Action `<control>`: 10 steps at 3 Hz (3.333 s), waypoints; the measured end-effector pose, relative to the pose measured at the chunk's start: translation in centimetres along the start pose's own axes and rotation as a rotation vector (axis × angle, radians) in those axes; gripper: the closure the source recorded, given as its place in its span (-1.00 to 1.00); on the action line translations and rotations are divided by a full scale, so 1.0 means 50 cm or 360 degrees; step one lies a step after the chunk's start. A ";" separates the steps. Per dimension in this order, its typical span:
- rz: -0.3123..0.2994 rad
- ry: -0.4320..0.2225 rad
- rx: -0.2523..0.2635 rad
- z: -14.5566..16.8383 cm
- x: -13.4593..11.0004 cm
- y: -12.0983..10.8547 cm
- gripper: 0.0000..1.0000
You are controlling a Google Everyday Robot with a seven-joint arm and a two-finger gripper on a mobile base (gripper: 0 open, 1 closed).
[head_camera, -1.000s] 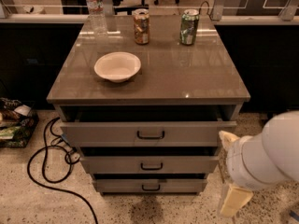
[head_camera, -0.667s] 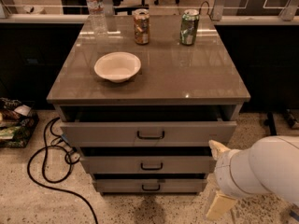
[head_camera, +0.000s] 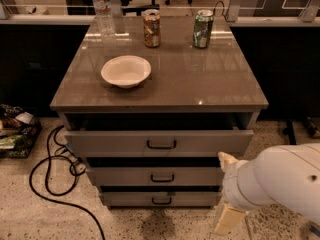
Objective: Open bottom drawer
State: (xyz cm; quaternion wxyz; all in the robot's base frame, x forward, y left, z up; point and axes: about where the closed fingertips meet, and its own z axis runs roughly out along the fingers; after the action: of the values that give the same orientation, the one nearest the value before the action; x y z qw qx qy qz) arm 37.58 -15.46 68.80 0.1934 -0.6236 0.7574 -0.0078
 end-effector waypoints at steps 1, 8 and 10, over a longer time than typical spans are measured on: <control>-0.0029 0.0012 -0.0097 0.091 -0.024 0.040 -1.00; -0.0070 0.0220 -0.0199 0.479 -0.021 0.171 -1.00; 0.0121 0.0204 -0.0270 0.632 -0.007 0.281 -1.00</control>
Offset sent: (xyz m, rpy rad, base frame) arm -0.0229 0.0817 -0.1524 -0.0070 0.1446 0.0738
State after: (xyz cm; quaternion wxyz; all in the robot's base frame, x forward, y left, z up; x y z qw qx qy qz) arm 33.98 -4.76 36.11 0.0914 -0.6067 0.7893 0.0239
